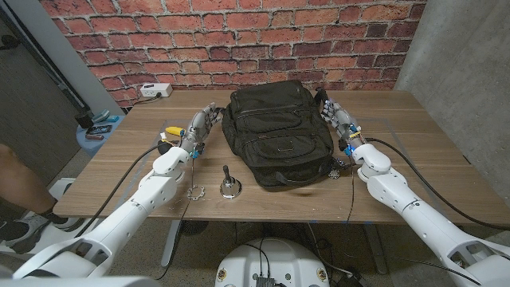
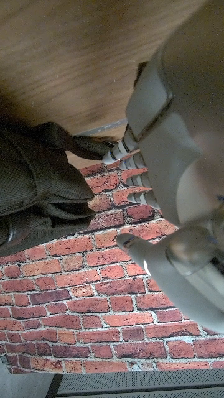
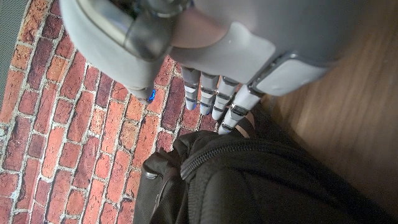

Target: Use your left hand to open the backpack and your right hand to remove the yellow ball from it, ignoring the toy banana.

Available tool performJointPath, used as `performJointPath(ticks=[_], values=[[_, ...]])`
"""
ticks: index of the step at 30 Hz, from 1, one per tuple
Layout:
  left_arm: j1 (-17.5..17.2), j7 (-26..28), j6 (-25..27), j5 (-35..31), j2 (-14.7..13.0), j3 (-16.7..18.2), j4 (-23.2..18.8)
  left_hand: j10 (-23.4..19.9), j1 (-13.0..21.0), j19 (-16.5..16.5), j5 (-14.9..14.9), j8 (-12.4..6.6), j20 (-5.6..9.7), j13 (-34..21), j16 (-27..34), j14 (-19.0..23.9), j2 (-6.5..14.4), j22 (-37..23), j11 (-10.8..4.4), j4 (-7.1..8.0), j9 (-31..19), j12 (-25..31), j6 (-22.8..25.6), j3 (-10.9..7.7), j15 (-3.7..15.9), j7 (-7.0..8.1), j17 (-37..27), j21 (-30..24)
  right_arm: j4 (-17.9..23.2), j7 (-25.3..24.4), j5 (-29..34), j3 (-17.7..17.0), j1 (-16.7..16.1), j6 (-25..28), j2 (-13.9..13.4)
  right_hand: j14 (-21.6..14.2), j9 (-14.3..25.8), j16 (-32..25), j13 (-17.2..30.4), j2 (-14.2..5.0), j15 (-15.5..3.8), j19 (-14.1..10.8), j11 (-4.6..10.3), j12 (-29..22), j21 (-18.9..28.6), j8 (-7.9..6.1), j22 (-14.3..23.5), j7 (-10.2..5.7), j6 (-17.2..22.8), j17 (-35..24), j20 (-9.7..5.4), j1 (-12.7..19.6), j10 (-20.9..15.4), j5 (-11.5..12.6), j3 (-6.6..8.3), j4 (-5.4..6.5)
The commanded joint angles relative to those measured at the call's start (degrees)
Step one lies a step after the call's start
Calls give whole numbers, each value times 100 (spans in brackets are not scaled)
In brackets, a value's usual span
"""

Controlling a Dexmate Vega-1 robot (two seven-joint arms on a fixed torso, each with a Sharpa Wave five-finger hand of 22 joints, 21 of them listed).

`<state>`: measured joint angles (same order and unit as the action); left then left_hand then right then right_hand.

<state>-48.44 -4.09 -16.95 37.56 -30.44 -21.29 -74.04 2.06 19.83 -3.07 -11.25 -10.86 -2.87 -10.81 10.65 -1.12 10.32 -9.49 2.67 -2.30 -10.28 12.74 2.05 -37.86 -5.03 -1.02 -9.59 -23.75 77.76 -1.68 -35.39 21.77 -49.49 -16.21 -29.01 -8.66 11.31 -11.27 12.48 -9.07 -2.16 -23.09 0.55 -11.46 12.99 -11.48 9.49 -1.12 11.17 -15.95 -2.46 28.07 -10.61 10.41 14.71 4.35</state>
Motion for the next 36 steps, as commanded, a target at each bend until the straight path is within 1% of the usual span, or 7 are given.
performJointPath(ticks=[1, 7, 17, 20, 21, 26, 36], values=[[-92, -8, 13, -41, -203, 84, -188, -13, 85, -74, -26, -10, -1, -26, 9, 3, -17, -28, 47, -65, -9, 2, 2, -18, -26, -25, -16, 14, 73, -89, 109, 24, -21, -75, 12, -26, 8, -27, 18, 2, -119, -57, -23, -28, -3, -18, 29, 21, 55, -1, -277, 46, -20, 22, 54, -11], [-215, 57, 70, -29, -356, 166, -424, -32, 117, -83, -36, -9, -11, -25, 5, 10, -22, -28, 50, -104, -9, 2, 13, -27, -29, -47, -15, 34, 51, -64, 137, 48, 18, -93, 27, -17, 6, -19, 13, 5, -110, -58, -52, -26, -19, -18, 29, 43, 63, 25, -274, 81, -18, 24, 83, -53], [-611, 422, 265, -117, -700, 334, -1092, -42, 168, -99, -53, -7, -21, -24, -1, 15, -23, -27, 55, -163, -9, -4, 30, -43, -32, -56, -14, 61, -100, 108, 165, 101, 155, -159, 50, -11, 2, -16, 7, 13, -97, -61, -74, -26, -36, -15, 30, 80, 65, 50, -276, 108, -20, 21, 107, -94], [-761, 519, 303, -198, -841, 377, -1357, -51, 200, -111, -63, -13, -33, -23, -3, 20, -24, -27, 55, -198, -8, -5, 54, -55, -35, -64, -13, 74, -184, 199, 150, 118, 228, -174, 68, -8, 1, -18, 5, 13, -97, -62, -79, -25, -42, -13, 30, 84, 64, 56, -275, 116, -21, 19, 113, -108], [-763, 523, 311, -199, -843, 378, -1363, -57, 209, -113, -66, -16, -36, -22, -4, 22, -25, -27, 57, -208, -8, -5, 67, -58, -38, -63, -13, 79, -188, 204, 149, 118, 229, -179, 69, -7, 1, -18, 5, 13, -98, -63, -83, -21, -43, -14, 30, 84, 66, 56, -274, 116, -11, 19, 113, -110], [-999, 736, 297, -444, -1030, 427, -1760, -93, 250, -127, -78, -39, -46, -22, 1, 45, -22, -28, 68, -252, -9, 2, 146, -70, -34, -88, -14, 100, -330, 308, 151, 146, 324, -263, 126, -9, -1, -24, 2, 12, -92, -64, -86, -21, -50, -14, 30, 96, 71, 61, -276, 119, -11, 16, 117, -123], [-1301, 921, 364, -717, -1329, 551, -2306, -159, 331, -162, -107, -49, -64, -21, 4, 83, -25, -29, 78, -339, -10, 12, 228, -94, -44, -122, -14, 135, -360, 351, 130, 138, 323, -329, 148, -8, -4, -35, -2, 5, -79, -71, -105, -20, -61, -16, 30, 109, 85, 68, -270, 130, -12, 12, 126, -151]])
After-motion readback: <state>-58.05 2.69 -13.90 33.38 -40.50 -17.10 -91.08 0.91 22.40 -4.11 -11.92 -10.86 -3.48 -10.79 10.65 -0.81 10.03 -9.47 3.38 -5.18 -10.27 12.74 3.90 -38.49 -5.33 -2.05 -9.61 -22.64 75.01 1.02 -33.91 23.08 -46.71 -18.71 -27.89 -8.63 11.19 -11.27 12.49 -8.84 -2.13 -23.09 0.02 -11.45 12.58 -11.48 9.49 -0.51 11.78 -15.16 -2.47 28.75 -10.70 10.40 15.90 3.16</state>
